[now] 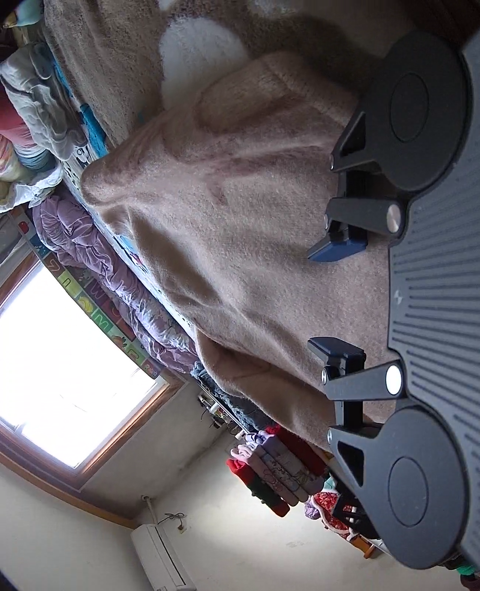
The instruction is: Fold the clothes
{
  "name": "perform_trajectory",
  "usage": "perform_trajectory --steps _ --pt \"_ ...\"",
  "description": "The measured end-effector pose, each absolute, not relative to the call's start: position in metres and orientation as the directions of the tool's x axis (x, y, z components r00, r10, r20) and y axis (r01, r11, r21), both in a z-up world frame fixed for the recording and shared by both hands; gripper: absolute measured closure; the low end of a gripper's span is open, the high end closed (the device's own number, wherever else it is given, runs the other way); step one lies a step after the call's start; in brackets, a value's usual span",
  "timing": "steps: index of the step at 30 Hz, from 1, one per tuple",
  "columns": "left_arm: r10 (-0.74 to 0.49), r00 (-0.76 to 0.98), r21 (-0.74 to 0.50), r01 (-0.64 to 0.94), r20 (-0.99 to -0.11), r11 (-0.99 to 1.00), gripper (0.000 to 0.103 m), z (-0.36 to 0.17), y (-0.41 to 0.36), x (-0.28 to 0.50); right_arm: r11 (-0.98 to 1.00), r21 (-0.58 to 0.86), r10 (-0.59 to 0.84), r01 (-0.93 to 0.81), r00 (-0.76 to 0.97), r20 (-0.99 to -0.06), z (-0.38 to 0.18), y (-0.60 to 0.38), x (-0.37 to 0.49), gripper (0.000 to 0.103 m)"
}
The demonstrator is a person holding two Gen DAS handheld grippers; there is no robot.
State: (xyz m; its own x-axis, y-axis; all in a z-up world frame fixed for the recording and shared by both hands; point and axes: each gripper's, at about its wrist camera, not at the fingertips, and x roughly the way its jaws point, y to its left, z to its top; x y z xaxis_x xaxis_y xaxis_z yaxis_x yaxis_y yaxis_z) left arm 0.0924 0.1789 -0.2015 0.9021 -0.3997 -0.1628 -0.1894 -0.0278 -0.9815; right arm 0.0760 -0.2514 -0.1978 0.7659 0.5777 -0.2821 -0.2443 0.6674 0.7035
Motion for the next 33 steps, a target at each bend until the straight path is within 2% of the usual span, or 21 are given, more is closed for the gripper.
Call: perform_trajectory --steps 7,11,14,15,16,20,22,25,27,30,33 --pt "-0.297 0.955 -0.999 -0.012 -0.001 -0.034 0.044 -0.185 0.195 0.099 0.683 0.687 0.574 -0.249 0.764 -0.294 -0.197 -0.251 0.072 0.058" --pt "-0.356 0.933 -0.996 -0.024 -0.053 0.086 0.049 -0.178 0.187 0.110 0.684 0.687 0.571 -0.246 0.767 -0.294 -0.197 -0.253 0.068 0.058" --pt "-0.410 0.897 -0.977 -0.091 -0.165 0.194 0.065 -0.182 0.174 0.117 0.684 0.689 0.567 -0.240 0.770 -0.294 -0.197 -0.252 0.066 0.058" --pt "-0.416 0.886 -0.963 -0.104 -0.204 0.250 0.080 -0.182 0.168 0.118 0.685 0.689 0.565 -0.238 0.771 -0.296 -0.197 -0.251 0.066 0.058" --pt "-0.414 0.884 -0.950 -0.095 -0.218 0.297 0.089 -0.179 0.165 0.118 0.687 0.687 0.563 -0.236 0.771 -0.298 -0.197 -0.250 0.065 0.058" --pt "-0.363 0.911 -0.908 -0.028 -0.195 0.417 0.095 -0.155 0.171 0.109 0.694 0.684 0.554 -0.225 0.774 -0.308 -0.196 -0.249 0.063 0.057" --pt "-0.307 0.928 -0.832 -0.007 -0.212 0.555 0.095 -0.135 0.170 0.100 0.712 0.665 0.544 -0.225 0.776 -0.319 -0.193 -0.245 0.061 0.056" --pt "-0.184 0.953 -0.617 -0.005 -0.242 0.787 0.095 -0.098 0.161 0.084 0.741 0.629 0.532 -0.235 0.777 -0.336 -0.190 -0.238 0.059 0.056" --pt "-0.120 0.960 -0.493 -0.022 -0.254 0.870 0.095 -0.091 0.154 0.072 0.759 0.603 0.527 -0.246 0.776 -0.347 -0.189 -0.236 0.058 0.056" --pt "-0.060 0.941 -0.334 -0.058 -0.333 0.941 0.095 -0.107 0.136 0.078 0.788 0.561 0.510 -0.253 0.778 -0.366 -0.186 -0.231 0.057 0.056" --pt "-0.078 0.896 -0.267 -0.046 -0.436 0.963 0.095 -0.130 0.130 0.091 0.829 0.498 0.477 -0.254 0.786 -0.393 -0.181 -0.222 0.056 0.055"
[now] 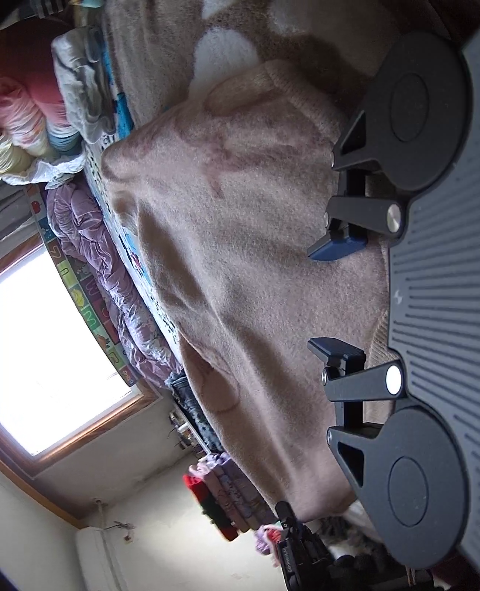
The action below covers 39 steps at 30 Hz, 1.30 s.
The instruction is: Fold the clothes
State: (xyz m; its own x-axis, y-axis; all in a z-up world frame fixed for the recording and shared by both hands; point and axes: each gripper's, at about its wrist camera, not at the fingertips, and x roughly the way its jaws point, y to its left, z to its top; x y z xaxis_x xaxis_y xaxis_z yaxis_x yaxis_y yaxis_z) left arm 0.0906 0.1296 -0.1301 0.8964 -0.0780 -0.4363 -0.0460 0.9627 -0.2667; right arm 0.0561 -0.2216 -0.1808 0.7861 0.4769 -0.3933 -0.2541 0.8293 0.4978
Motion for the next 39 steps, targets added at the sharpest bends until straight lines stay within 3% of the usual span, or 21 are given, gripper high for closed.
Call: perform_trajectory --steps 2,3,4,6,10,15,19,26,32,39 --pt "-0.090 0.881 -0.280 -0.049 -0.464 0.959 0.093 -0.136 0.133 0.090 0.861 0.437 0.448 -0.259 0.792 -0.414 -0.176 -0.211 0.053 0.054" --pt "-0.101 0.877 -0.298 -0.050 -0.470 0.953 0.085 -0.138 0.137 0.089 0.874 0.405 0.439 -0.268 0.794 -0.420 -0.173 -0.205 0.052 0.053" --pt "-0.119 0.877 -0.339 -0.052 -0.466 0.940 0.070 -0.137 0.144 0.085 0.884 0.372 0.433 -0.283 0.796 -0.423 -0.170 -0.199 0.050 0.053" --pt "-0.134 0.889 -0.438 -0.080 -0.437 0.896 0.056 -0.137 0.161 0.075 0.900 0.290 0.426 -0.326 0.799 -0.425 -0.163 -0.183 0.045 0.053" --pt "-0.193 0.910 -0.674 -0.118 -0.368 0.729 0.055 -0.145 0.199 0.067 0.872 0.083 0.472 -0.482 0.788 -0.395 -0.144 -0.133 0.025 0.052" --pt "-0.254 0.917 -0.852 -0.146 -0.307 0.503 0.055 -0.164 0.232 0.080 0.732 -0.124 0.586 -0.670 0.712 -0.387 -0.132 -0.065 0.001 0.050" --pt "-0.276 0.903 -0.871 -0.177 -0.329 0.458 0.055 -0.170 0.242 0.108 0.662 -0.157 0.638 -0.733 0.661 -0.395 -0.121 -0.036 -0.005 0.050" --pt "-0.299 0.867 -0.832 -0.206 -0.400 0.516 0.044 -0.174 0.250 0.138 0.667 -0.032 0.680 -0.745 0.625 -0.382 -0.050 -0.020 0.070 0.049" --pt "-0.341 0.841 -0.793 -0.157 -0.420 0.589 0.041 -0.173 0.241 0.134 0.585 -0.084 0.644 -0.807 0.525 -0.556 -0.007 0.046 0.178 0.045" --pt "-0.380 0.846 -0.831 -0.124 -0.374 0.542 0.040 -0.182 0.254 0.128 0.452 -0.080 0.497 -0.889 0.325 -0.805 -0.028 0.138 0.251 0.045"
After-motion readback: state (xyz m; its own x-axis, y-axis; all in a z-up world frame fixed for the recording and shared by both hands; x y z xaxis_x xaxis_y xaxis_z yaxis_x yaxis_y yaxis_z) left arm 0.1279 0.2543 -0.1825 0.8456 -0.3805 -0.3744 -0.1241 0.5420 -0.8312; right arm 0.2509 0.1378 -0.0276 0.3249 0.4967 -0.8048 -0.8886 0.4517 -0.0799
